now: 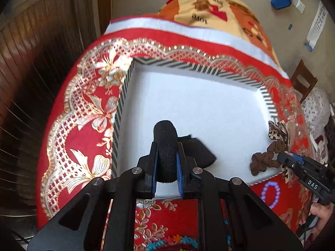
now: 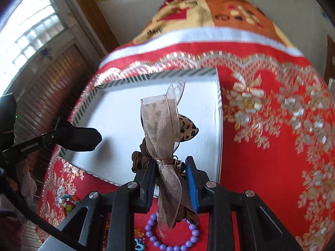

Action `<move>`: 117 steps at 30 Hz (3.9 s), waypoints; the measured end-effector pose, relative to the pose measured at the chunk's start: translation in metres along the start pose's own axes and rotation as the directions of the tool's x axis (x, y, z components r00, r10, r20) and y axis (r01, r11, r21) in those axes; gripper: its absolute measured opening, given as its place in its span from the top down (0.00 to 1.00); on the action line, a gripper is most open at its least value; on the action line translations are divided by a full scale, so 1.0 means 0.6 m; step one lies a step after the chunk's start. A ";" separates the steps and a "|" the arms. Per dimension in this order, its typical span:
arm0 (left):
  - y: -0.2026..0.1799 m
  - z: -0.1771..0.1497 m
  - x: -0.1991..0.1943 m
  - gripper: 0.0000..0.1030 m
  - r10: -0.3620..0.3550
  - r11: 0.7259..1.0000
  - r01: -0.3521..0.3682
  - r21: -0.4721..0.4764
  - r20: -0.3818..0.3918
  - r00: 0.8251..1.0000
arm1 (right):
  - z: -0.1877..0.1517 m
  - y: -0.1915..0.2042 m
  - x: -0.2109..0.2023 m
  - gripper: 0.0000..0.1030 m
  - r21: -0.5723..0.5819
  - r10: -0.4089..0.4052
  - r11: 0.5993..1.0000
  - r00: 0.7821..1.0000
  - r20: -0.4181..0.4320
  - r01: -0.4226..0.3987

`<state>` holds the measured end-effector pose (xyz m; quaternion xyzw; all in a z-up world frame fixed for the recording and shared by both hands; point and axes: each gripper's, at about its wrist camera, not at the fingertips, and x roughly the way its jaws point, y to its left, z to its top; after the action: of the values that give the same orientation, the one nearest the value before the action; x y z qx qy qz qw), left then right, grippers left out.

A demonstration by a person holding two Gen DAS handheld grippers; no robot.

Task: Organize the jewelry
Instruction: 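Carry the black pouch into the box and open the left tool while the right tool drops the scrunchie in, then withdraw both tools from the box toward the red pouch and purple bracelet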

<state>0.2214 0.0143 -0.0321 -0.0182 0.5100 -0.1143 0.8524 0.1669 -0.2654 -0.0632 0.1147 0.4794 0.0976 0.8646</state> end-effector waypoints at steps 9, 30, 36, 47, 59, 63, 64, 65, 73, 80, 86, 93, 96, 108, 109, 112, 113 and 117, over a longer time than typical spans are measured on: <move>0.002 -0.003 0.026 0.57 -0.057 0.998 0.057 -0.011 -0.015 0.998 | 0.000 -0.001 0.029 0.52 0.008 -0.015 1.000 0.999 -0.044 0.015; -0.029 -0.056 -0.102 0.51 0.076 0.997 -0.078 0.011 0.138 0.988 | -0.047 0.044 -0.080 0.48 -0.056 -0.068 0.996 0.993 0.092 0.073; -0.038 -0.080 -0.133 0.51 0.108 0.994 -0.110 0.001 0.166 0.980 | -0.065 0.053 -0.102 0.48 -0.062 -0.080 0.994 0.990 0.113 0.088; -0.056 -0.133 -0.186 0.51 0.126 0.992 -0.123 -0.027 0.201 0.971 | -0.103 0.071 -0.144 0.40 -0.100 -0.063 0.992 0.989 0.136 0.077; -0.073 -0.191 -0.224 0.51 0.138 0.990 -0.131 -0.048 0.206 0.969 | -0.147 0.068 -0.186 0.40 -0.122 -0.043 0.991 0.989 0.144 0.061; -0.075 -0.207 -0.234 0.51 0.142 0.990 -0.134 -0.051 0.210 0.967 | -0.160 0.071 -0.198 0.40 -0.131 -0.045 0.989 0.988 0.147 0.065; -0.076 -0.210 -0.237 0.51 0.142 0.990 -0.134 -0.052 0.211 0.967 | -0.161 0.071 -0.200 0.40 -0.133 -0.045 0.989 0.988 0.149 0.065; -0.077 -0.214 -0.239 0.51 0.143 0.989 -0.135 -0.052 0.213 0.967 | -0.164 0.072 -0.202 0.40 -0.134 -0.045 0.989 0.988 0.150 0.066; -0.077 -0.237 -0.251 0.51 0.148 0.989 -0.140 -0.051 0.213 0.966 | -0.179 0.070 -0.213 0.40 -0.138 -0.046 0.988 0.988 0.151 0.067; -0.071 -0.253 -0.257 0.51 0.132 0.991 -0.123 -0.060 0.203 0.970 | -0.189 0.067 -0.215 0.40 -0.139 -0.046 0.988 0.988 0.144 0.067; -0.065 -0.269 -0.255 0.51 0.119 0.992 -0.111 -0.051 0.184 0.976 | -0.194 0.060 -0.214 0.40 -0.136 -0.049 0.988 0.989 0.136 0.067; -0.052 -0.296 -0.238 0.51 0.015 0.998 -0.007 -0.059 0.133 0.991 | -0.196 0.048 -0.206 0.40 -0.124 -0.052 0.990 0.991 0.123 0.067; -0.050 -0.306 -0.220 0.50 -0.013 0.998 0.018 -0.056 0.089 0.996 | -0.196 0.041 -0.199 0.40 -0.114 -0.056 0.991 0.992 0.115 0.070; -0.038 -0.298 -0.146 0.41 -0.023 0.997 0.023 -0.074 -0.002 1.000 | -0.183 0.013 -0.133 0.40 -0.094 -0.087 0.991 0.995 0.052 0.092; -0.036 -0.296 -0.138 0.41 -0.025 0.997 0.024 -0.078 -0.013 1.000 | -0.181 0.011 -0.127 0.40 -0.092 -0.088 0.991 0.995 0.048 0.092; -0.035 -0.290 -0.118 0.41 -0.013 0.997 0.011 -0.074 -0.028 1.000 | -0.174 0.003 -0.107 0.40 -0.090 -0.095 0.991 0.995 0.040 0.099; -0.035 -0.289 -0.112 0.41 -0.005 0.997 0.003 -0.071 -0.033 0.999 | -0.171 0.000 -0.100 0.40 -0.089 -0.099 0.991 0.994 0.036 0.101; -0.038 -0.283 -0.094 0.41 0.001 0.999 -0.004 -0.053 -0.048 0.999 | -0.156 -0.011 -0.075 0.40 -0.082 -0.115 0.990 0.993 0.030 0.117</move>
<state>0.0436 0.0187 -0.0613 -0.0374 0.5332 -0.1002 0.8392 0.0641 -0.2745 -0.0766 0.0516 0.4697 0.0655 0.8789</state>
